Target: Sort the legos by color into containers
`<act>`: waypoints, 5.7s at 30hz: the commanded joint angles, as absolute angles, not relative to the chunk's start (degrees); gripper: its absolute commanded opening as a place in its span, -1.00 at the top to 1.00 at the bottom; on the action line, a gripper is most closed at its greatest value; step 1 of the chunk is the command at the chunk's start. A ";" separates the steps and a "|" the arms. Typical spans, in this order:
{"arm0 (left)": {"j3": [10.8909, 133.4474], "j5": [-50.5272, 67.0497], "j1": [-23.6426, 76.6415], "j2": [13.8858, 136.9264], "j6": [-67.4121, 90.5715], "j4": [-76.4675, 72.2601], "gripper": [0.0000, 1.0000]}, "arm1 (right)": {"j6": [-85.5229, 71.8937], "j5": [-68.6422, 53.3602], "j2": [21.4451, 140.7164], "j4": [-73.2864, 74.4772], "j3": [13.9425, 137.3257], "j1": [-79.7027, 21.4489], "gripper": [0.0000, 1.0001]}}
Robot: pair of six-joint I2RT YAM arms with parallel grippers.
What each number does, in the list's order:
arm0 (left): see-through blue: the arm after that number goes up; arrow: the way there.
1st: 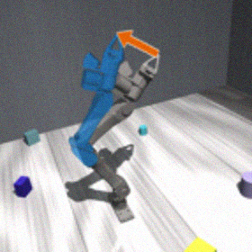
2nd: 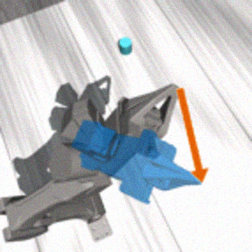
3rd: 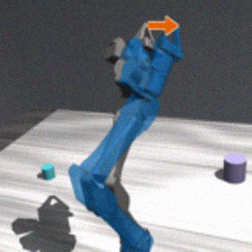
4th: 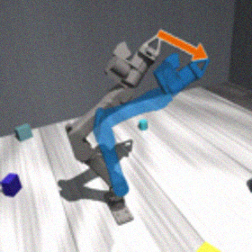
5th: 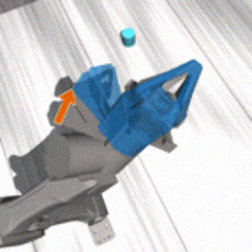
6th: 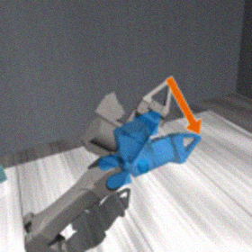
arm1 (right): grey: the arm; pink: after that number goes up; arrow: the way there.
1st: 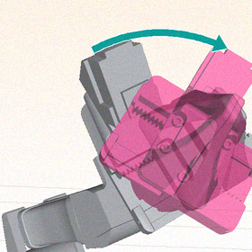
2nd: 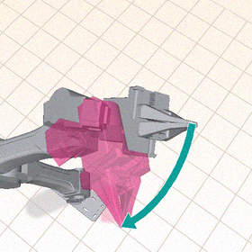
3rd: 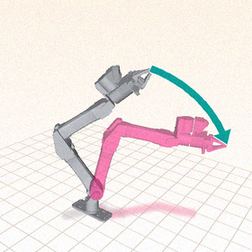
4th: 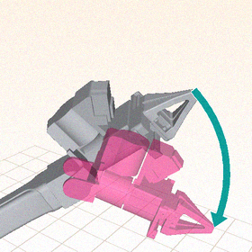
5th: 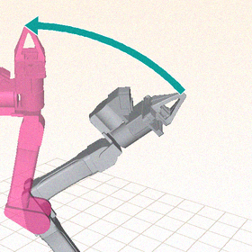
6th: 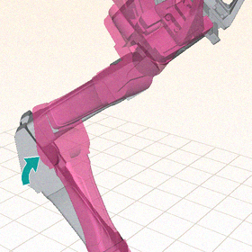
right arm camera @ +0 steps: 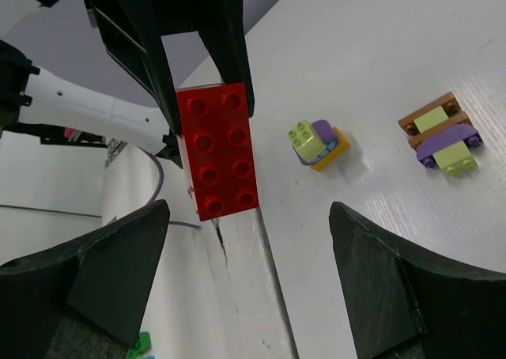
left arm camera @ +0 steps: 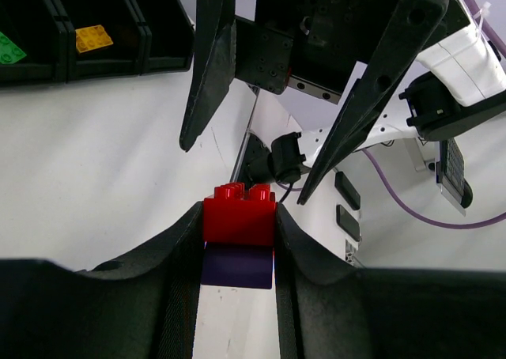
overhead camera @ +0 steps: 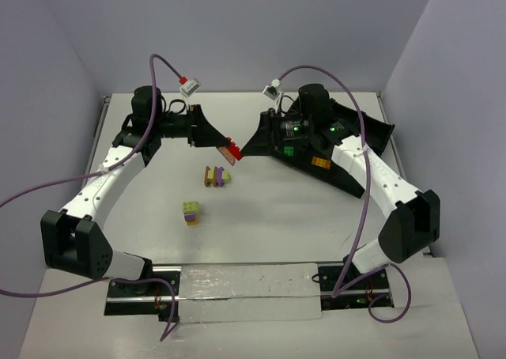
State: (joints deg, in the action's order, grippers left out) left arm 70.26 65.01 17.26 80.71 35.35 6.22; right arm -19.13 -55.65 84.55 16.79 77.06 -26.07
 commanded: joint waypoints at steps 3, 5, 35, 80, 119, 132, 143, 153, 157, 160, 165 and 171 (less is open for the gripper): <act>72.42 66.87 17.75 79.97 34.80 3.52 1.00 | -23.92 -61.16 86.41 8.64 78.61 -27.29 -0.65; 72.42 66.88 17.84 79.84 34.80 3.46 0.99 | -23.62 -61.67 87.43 9.04 79.20 -28.06 -0.62; 71.24 61.01 15.79 77.42 34.26 5.81 -0.99 | -27.68 -60.04 85.16 3.68 74.96 -28.56 1.00; 69.07 68.67 17.75 78.56 38.02 -0.18 0.99 | -29.00 -59.52 85.59 3.22 74.25 -27.58 1.00; 74.77 48.88 16.88 80.23 22.85 23.29 1.00 | -41.02 24.45 57.76 36.11 50.24 -3.98 1.00; 76.35 50.66 17.31 82.09 23.19 23.24 1.00 | -38.39 19.09 66.42 29.50 49.79 4.13 0.83; 79.47 51.59 18.46 84.21 24.62 22.66 1.00 | -37.00 18.76 73.56 27.25 55.02 4.13 -0.62; 80.33 62.34 19.37 86.39 24.73 19.94 1.00 | -27.20 -24.47 63.84 15.96 55.37 2.33 -0.50; 79.38 64.58 20.12 85.88 24.95 16.73 1.00 | -22.67 -36.07 64.23 15.94 60.76 -6.87 -0.59; 78.67 66.51 20.21 85.95 28.91 12.36 0.99 | -18.33 -43.50 68.26 19.71 68.13 -13.53 -0.66; 77.87 67.92 20.30 85.52 31.96 7.95 0.99 | -17.31 -50.73 71.25 18.59 71.60 -18.04 -0.69; 77.13 70.16 20.34 84.69 34.84 3.98 1.00 | -17.14 -54.88 74.84 17.49 74.24 -21.49 -0.75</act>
State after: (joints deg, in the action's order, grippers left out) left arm 77.24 66.40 20.10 86.48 32.13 10.35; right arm -18.77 -49.30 72.93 19.68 70.52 -19.34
